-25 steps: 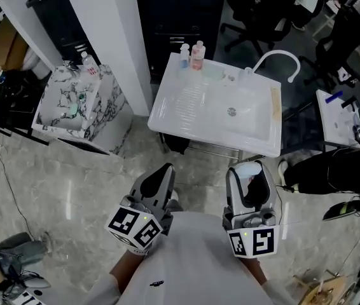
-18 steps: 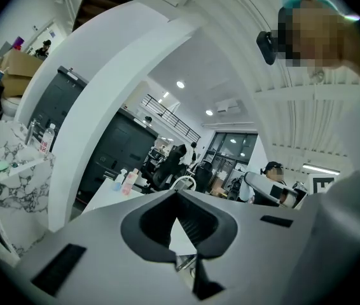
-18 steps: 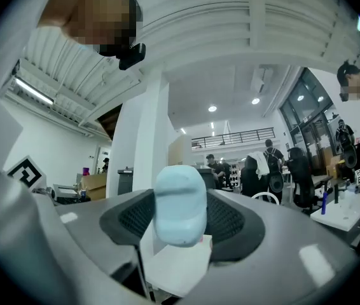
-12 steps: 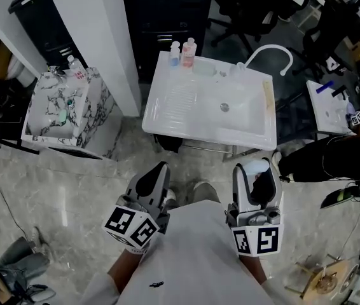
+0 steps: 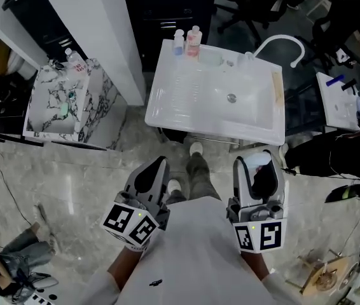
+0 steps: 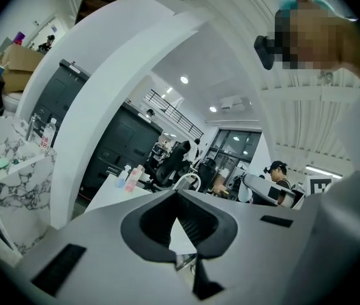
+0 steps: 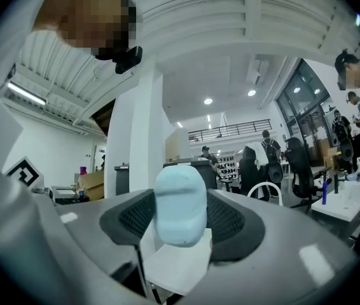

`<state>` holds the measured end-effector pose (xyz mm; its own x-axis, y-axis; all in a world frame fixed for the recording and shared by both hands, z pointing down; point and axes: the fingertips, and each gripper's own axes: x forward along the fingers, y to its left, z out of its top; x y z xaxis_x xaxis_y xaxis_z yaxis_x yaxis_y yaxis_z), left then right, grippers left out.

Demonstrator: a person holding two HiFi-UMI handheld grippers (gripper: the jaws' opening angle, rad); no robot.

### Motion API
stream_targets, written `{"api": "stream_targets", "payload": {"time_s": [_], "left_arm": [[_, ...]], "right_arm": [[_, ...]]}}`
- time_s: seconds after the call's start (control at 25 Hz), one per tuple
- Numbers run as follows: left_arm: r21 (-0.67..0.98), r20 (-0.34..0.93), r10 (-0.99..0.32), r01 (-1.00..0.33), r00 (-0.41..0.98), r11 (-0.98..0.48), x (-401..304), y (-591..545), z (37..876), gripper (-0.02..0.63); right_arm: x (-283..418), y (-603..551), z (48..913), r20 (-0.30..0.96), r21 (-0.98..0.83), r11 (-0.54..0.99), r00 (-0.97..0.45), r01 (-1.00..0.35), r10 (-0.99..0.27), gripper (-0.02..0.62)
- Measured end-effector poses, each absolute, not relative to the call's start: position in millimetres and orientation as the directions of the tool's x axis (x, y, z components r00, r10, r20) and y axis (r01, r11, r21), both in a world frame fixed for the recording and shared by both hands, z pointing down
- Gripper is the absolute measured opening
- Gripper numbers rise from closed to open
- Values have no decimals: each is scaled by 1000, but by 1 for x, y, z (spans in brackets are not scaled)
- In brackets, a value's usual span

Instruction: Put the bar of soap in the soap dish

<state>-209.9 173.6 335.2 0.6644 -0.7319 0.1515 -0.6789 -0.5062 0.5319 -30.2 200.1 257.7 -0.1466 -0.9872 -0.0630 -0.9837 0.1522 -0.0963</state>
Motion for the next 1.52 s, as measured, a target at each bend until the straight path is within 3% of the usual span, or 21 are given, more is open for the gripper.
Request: {"api": "stream_targets", "payload": {"time_s": [0.88,1.52], "left_arm": [[502,155,-731,-690,665,-521,-156,45,309,0],[437,169,-808,-778,565,-452,-89,-52,296,0]], "right_arm": [[18,56,251,-79,-133,184,-175,-974,-981,272],[83,-65,265,-91,-169,319,-308,-932,-947,272]]}}
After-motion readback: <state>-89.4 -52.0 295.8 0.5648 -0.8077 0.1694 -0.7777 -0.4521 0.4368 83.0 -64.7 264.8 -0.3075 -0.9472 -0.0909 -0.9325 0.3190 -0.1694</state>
